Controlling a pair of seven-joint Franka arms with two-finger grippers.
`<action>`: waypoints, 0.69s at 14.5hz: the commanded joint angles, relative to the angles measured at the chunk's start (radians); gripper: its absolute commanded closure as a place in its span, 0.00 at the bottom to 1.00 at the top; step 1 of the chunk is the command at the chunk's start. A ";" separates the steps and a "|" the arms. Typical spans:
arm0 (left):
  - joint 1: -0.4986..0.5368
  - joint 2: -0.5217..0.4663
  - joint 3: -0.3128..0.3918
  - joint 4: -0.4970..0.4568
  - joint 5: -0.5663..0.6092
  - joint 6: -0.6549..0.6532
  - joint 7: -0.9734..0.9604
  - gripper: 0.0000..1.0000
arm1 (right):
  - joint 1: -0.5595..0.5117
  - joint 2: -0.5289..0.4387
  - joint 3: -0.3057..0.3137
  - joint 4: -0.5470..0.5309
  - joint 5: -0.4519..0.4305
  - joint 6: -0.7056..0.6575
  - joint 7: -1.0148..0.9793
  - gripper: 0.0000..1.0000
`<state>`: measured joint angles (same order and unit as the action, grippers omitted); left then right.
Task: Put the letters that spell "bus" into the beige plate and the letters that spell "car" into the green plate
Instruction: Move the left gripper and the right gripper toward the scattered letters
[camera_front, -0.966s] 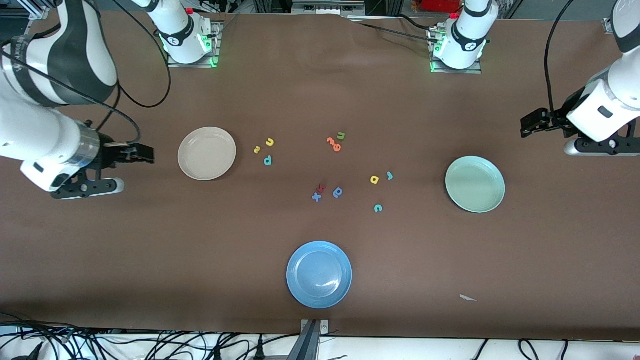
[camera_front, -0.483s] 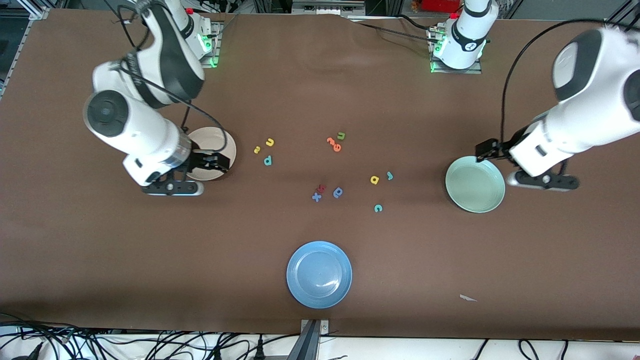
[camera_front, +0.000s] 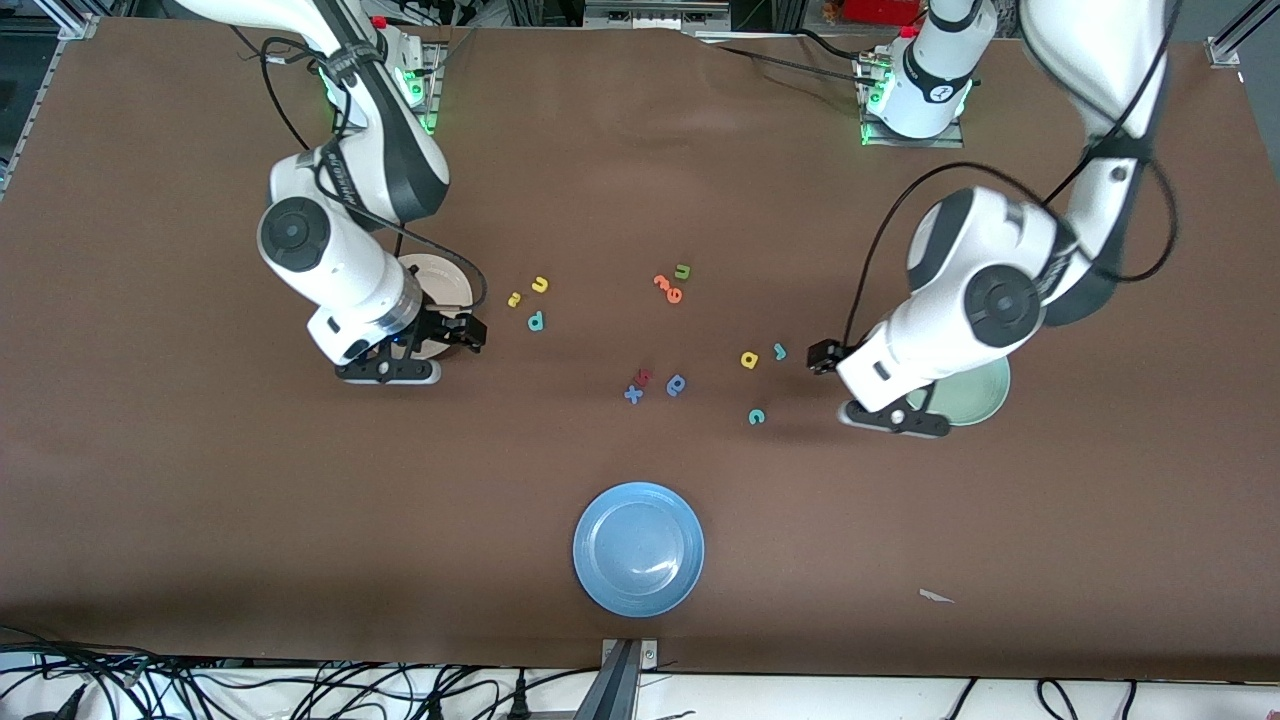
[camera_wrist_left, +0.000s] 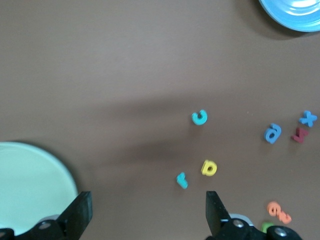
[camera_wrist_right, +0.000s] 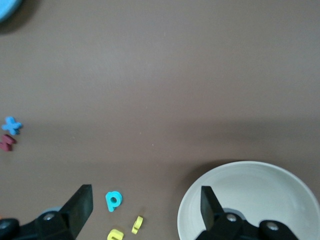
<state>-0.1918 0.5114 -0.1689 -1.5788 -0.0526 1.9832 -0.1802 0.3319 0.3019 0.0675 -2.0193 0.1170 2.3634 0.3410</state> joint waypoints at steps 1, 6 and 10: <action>-0.034 0.126 0.012 0.121 -0.007 0.041 -0.012 0.00 | -0.024 -0.017 0.049 -0.090 0.013 0.091 0.030 0.05; -0.095 0.214 0.029 0.128 0.060 0.207 -0.149 0.00 | 0.054 0.057 0.072 -0.091 0.003 0.181 0.177 0.06; -0.138 0.259 0.045 0.140 0.108 0.239 -0.234 0.00 | 0.093 0.094 0.071 -0.098 -0.005 0.229 0.230 0.08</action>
<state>-0.2895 0.7347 -0.1528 -1.4846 0.0086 2.2078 -0.3508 0.4212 0.3866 0.1400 -2.1069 0.1165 2.5672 0.5516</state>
